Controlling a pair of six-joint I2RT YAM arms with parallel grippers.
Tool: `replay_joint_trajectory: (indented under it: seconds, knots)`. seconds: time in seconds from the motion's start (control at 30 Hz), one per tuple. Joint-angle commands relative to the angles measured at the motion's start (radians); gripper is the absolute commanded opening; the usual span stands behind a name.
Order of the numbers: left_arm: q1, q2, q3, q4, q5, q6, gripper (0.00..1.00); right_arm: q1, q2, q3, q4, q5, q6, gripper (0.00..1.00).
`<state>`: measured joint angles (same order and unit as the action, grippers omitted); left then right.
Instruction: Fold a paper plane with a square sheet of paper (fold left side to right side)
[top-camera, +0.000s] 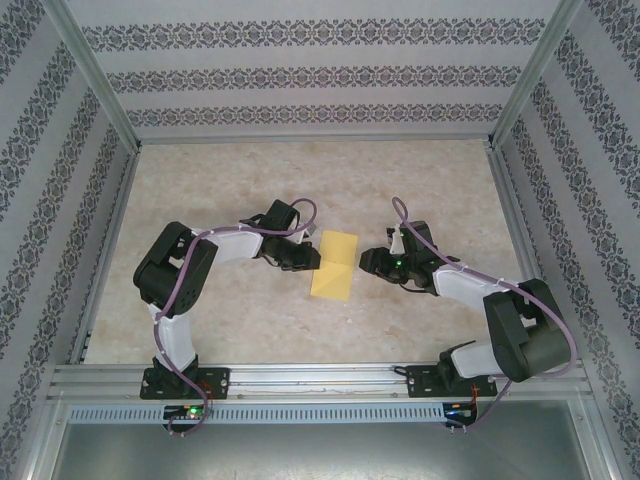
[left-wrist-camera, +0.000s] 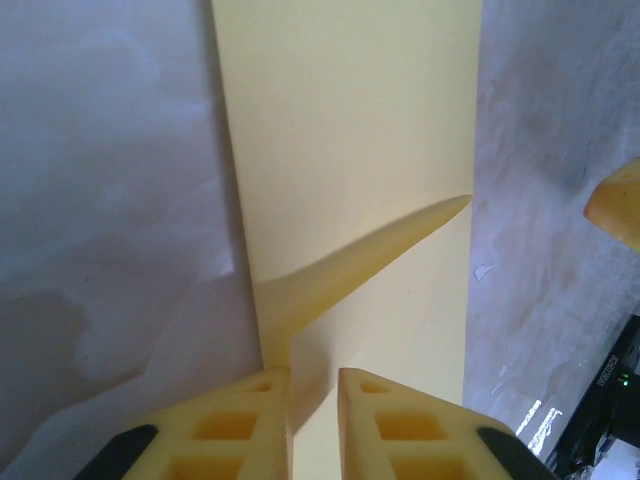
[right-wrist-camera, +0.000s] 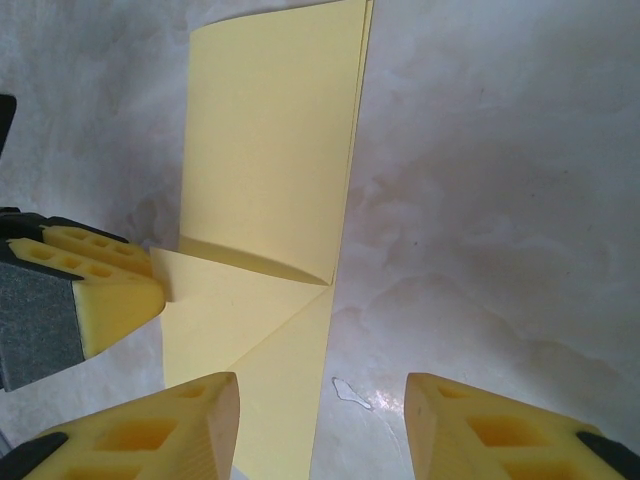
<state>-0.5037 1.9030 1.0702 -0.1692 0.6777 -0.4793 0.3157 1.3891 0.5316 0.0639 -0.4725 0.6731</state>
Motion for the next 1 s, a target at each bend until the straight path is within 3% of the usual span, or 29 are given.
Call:
replay_joint_trajectory:
  seconds: [0.0,0.13,0.53,0.97]
  knots:
    - [0.004,-0.006,0.012,0.043,0.013,0.008,0.14,-0.013,-0.016,-0.018,0.02,-0.018,-0.021,0.46]
    - [0.003,-0.044,-0.004,0.063,0.0,0.012,0.05,-0.013,-0.021,-0.025,0.04,-0.038,-0.02,0.46]
    - [0.004,-0.214,-0.147,0.258,-0.048,-0.064,0.02,0.002,0.013,-0.054,0.306,-0.167,0.091,0.51]
    - [0.004,-0.222,-0.188,0.32,-0.051,-0.107,0.02,0.091,0.213,0.025,0.513,-0.117,0.181,0.59]
